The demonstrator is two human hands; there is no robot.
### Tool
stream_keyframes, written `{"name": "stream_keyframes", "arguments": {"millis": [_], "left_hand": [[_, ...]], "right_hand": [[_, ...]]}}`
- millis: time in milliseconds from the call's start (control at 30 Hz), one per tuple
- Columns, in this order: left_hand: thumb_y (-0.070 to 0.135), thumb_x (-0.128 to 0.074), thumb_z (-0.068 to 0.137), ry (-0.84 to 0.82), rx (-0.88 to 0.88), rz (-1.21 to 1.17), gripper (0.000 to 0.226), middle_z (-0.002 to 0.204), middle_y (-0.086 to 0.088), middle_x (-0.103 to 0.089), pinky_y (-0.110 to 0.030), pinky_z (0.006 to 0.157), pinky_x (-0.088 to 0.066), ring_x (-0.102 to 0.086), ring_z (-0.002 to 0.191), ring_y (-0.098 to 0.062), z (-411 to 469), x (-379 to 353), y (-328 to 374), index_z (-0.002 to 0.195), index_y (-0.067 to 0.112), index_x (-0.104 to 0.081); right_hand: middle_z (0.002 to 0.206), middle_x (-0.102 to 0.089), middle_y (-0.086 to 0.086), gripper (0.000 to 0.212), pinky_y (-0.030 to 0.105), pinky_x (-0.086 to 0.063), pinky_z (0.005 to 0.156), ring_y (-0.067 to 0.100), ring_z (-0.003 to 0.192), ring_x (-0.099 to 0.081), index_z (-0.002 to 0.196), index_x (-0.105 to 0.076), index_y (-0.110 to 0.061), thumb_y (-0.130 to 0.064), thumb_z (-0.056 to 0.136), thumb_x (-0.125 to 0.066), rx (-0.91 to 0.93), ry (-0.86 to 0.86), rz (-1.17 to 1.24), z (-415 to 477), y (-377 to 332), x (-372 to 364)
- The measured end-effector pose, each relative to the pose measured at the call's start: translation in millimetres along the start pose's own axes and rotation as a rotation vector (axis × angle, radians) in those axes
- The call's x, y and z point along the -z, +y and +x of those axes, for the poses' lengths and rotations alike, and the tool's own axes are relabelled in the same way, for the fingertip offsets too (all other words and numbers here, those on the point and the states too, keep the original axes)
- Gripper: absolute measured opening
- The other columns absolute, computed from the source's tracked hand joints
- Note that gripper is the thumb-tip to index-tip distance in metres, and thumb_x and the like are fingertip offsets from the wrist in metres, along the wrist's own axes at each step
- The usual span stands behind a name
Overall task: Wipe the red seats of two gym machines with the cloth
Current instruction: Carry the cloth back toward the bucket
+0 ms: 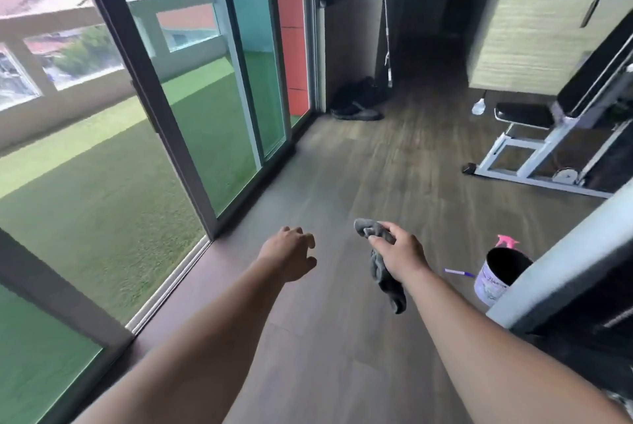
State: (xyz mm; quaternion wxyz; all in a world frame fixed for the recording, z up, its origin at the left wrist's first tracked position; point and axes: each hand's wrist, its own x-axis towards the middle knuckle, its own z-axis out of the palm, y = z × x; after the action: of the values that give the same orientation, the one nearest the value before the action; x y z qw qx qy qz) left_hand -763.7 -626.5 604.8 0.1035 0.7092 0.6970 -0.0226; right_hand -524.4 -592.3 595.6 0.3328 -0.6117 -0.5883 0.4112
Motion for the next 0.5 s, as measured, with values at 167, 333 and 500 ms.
{"name": "stream_keyframes", "arguments": {"millis": [167, 333, 500], "left_hand": [[0.045, -0.061, 0.096, -0.039, -0.138, 0.043, 0.043, 0.131, 0.000, -0.060, -0.035, 0.087, -0.048, -0.047, 0.132, -0.024, 137, 34, -7, 0.137, 0.031, -0.060], [0.045, -0.062, 0.096, -0.037, -0.281, 0.063, 0.042, 0.132, -0.001, -0.060, -0.038, 0.091, -0.051, -0.048, 0.133, -0.025, 272, 53, 33, 0.136, 0.030, -0.061], [0.044, -0.062, 0.096, -0.044, -0.389, 0.050, 0.042, 0.133, -0.001, -0.061, -0.038, 0.092, -0.051, -0.049, 0.132, -0.025, 385, 64, 95, 0.135, 0.030, -0.062]], "right_hand": [[0.104, -0.075, -0.003, 0.029, 0.028, -0.048, 0.085, 0.019, 0.099, -0.068, 0.117, -0.071, -0.027, -0.029, 0.089, -0.073, -0.064, 0.144, 0.070, 102, -17, 5], [0.100, -0.075, -0.004, 0.023, 0.033, -0.052, 0.086, 0.020, 0.096, -0.069, 0.110, -0.071, -0.029, -0.031, 0.087, -0.073, -0.108, 0.279, 0.083, 207, -6, 40], [0.097, -0.075, -0.006, 0.027, 0.034, -0.053, 0.084, 0.021, 0.094, -0.069, 0.106, -0.071, -0.029, -0.041, 0.082, -0.071, -0.151, 0.376, 0.029, 303, 15, 97]]}}
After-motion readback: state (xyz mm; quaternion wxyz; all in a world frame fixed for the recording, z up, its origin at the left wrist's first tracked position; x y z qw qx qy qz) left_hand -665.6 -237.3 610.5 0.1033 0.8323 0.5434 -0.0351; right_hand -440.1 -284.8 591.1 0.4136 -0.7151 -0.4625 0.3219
